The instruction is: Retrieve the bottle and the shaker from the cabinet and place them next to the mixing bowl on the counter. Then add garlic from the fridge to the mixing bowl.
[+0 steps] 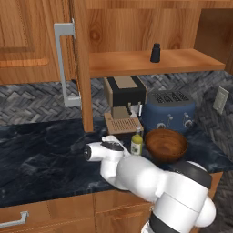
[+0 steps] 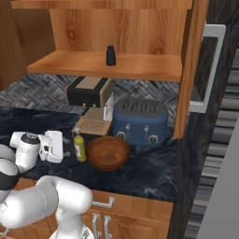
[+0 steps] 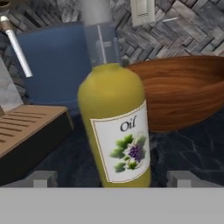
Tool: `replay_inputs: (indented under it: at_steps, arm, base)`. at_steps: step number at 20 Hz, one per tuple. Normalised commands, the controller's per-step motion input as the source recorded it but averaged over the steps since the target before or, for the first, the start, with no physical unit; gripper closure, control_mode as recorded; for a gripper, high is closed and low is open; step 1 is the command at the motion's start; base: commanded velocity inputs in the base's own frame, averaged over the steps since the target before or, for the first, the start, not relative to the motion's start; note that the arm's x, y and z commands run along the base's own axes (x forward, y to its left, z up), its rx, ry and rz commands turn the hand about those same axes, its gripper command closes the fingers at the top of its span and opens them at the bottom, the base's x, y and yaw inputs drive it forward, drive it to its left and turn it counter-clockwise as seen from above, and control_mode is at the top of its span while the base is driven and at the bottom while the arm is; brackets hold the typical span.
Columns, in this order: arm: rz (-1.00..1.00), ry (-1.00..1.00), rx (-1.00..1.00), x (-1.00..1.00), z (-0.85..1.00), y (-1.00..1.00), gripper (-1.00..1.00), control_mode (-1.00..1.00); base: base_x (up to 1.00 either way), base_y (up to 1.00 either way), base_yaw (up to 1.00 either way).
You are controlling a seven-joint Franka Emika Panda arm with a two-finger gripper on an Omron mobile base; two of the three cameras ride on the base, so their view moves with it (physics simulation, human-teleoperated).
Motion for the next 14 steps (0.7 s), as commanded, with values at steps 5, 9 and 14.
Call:
replay_inputs:
  at_steps: [5,9,14]
  arm:
    - [0.03,0.00,0.01,-0.45,0.54,0.06,-1.00,-1.00]
    - [0.17,0.00,0.06,-0.45,0.84,0.00,-1.00,-1.00]
    - [0.18,0.05,0.00,-0.22,0.99,-0.08,-1.00,-1.00]
  base:
    - [0.00,0.00,0.00]
    - [0.00,0.00,0.00]
    - [0.00,0.00,0.00]
